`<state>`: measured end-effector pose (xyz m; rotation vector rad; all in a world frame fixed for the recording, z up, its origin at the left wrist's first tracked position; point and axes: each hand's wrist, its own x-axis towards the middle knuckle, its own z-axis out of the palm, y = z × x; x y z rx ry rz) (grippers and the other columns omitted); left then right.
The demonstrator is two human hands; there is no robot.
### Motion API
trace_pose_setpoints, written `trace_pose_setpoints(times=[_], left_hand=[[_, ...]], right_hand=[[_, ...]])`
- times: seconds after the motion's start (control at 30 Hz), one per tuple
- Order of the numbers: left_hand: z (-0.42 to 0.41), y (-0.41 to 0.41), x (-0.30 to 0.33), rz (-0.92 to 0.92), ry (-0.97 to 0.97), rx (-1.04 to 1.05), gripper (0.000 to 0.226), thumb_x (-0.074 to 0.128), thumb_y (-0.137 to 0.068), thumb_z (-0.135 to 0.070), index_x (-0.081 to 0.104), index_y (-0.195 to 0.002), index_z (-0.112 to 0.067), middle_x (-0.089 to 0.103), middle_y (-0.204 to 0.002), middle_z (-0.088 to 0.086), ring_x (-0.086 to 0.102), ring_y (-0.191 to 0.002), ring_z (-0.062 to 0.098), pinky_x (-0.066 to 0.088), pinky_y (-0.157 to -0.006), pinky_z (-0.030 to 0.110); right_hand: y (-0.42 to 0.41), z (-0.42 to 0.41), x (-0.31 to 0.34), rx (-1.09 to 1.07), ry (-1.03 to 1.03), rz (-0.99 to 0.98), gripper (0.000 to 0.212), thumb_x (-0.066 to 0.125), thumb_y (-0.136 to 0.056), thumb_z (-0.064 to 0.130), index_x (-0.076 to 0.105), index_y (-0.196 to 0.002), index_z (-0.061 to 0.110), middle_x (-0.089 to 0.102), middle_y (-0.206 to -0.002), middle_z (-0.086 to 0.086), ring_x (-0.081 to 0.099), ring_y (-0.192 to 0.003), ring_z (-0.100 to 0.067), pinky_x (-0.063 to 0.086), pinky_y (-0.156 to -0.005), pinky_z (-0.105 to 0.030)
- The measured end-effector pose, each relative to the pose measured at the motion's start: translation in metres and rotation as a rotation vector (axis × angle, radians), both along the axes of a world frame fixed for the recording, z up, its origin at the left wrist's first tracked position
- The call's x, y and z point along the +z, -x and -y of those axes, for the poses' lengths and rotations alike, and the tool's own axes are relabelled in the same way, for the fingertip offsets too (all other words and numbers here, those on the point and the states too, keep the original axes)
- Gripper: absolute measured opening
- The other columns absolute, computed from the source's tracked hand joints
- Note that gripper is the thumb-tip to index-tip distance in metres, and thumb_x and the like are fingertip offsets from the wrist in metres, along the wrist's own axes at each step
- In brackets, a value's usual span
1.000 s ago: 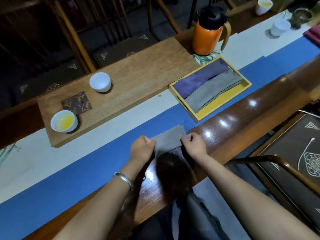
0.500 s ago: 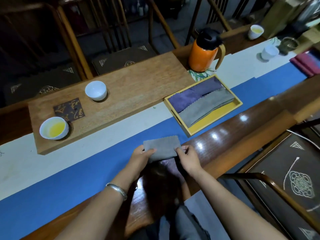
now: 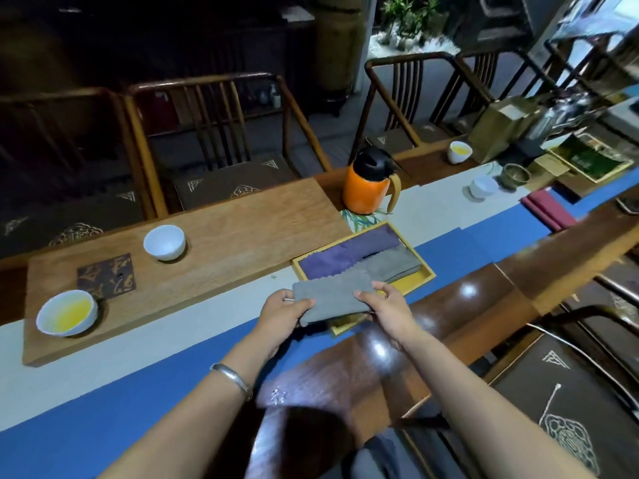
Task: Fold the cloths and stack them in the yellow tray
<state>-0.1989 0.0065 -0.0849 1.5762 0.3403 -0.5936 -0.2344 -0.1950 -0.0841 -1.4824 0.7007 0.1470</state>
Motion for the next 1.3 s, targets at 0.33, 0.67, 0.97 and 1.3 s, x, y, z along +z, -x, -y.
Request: trace_pose_setpoints(times=[0.33, 0.67, 0.97, 1.3], left_hand=[[0.115, -0.047, 0.003, 0.06, -0.258, 0.082, 0.02, 0.069, -0.085, -0.026, 0.055, -0.072, -0.02, 0.057, -0.07, -0.005, 0.055, -0.065, 0.011, 0.04, -0.053, 0.023], [0.15, -0.067, -0.045, -0.042, -0.482, 0.265, 0.02, 0.07, -0.081, -0.025, 0.057, -0.087, -0.011, 0.064, -0.085, 0.005, 0.06, -0.085, 0.027, 0.039, -0.068, 0.028], [0.158, -0.065, -0.081, -0.042, -0.593, 0.303, 0.021, 0.068, -0.077, -0.024, 0.049, -0.075, -0.019, 0.058, -0.071, -0.004, 0.052, -0.065, 0.013, 0.032, -0.05, 0.023], [0.14, -0.074, -0.059, -0.045, -0.642, 0.091, 0.029, 0.07, -0.079, -0.037, 0.051, -0.081, -0.015, 0.06, -0.077, -0.001, 0.057, -0.078, 0.022, 0.037, -0.064, 0.028]], right_hand=[[-0.077, 0.11, 0.005, 0.18, 0.207, 0.058, 0.039, 0.069, -0.083, 0.016, 0.045, -0.114, 0.015, 0.057, -0.099, -0.009, 0.059, -0.082, -0.019, 0.047, -0.066, -0.023], [-0.13, 0.13, -0.047, 0.446, 0.493, 0.046, 0.056, 0.067, -0.082, 0.017, 0.037, -0.129, 0.012, 0.054, -0.113, -0.008, 0.057, -0.101, -0.025, 0.05, -0.087, -0.037], [-0.119, 0.135, -0.093, 0.475, 0.55, 0.056, 0.037, 0.069, -0.081, 0.018, 0.036, -0.099, 0.016, 0.047, -0.08, 0.008, 0.048, -0.071, -0.006, 0.04, -0.059, -0.026], [-0.136, 0.143, -0.069, 0.595, 0.52, -0.099, 0.032, 0.069, -0.082, 0.025, 0.042, -0.095, 0.011, 0.047, -0.08, 0.001, 0.05, -0.076, -0.017, 0.041, -0.058, -0.027]])
